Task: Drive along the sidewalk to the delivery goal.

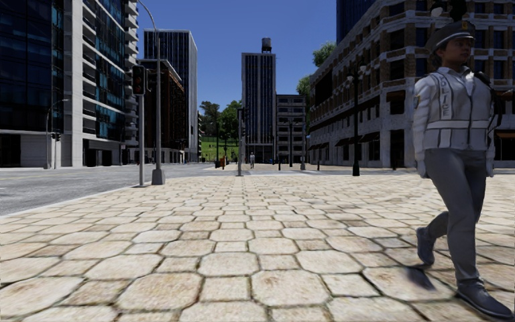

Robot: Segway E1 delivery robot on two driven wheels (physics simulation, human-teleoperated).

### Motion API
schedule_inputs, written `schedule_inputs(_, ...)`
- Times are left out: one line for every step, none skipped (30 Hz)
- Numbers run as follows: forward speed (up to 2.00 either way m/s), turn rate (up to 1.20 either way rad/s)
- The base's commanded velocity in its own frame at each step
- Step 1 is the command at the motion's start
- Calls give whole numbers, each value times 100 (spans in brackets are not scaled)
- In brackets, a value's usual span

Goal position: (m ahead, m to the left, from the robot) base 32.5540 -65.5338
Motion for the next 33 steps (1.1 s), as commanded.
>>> schedule_inputs(200, 0)
schedule_inputs(200, 0)
schedule_inputs(200, 0)
schedule_inputs(200, 0)
schedule_inputs(200, 0)
schedule_inputs(200, 0)
schedule_inputs(200, 0)
schedule_inputs(200, 0)
schedule_inputs(200, 0)
schedule_inputs(200, 0)
schedule_inputs(200, 0)
schedule_inputs(200, 0)
schedule_inputs(200, 0)
schedule_inputs(200, 0)
schedule_inputs(200, 0)
schedule_inputs(200, 0)
schedule_inputs(200, 0)
schedule_inputs(200, 0)
schedule_inputs(200, 0)
schedule_inputs(200, -8)
schedule_inputs(200, -8)
schedule_inputs(200, -20)
schedule_inputs(200, -24)
schedule_inputs(200, -25)
schedule_inputs(200, -26)
schedule_inputs(200, -26)
schedule_inputs(200, -26)
schedule_inputs(200, -28)
schedule_inputs(200, -28)
schedule_inputs(200, -29)
schedule_inputs(200, -29)
schedule_inputs(200, -30)
schedule_inputs(200, -30)
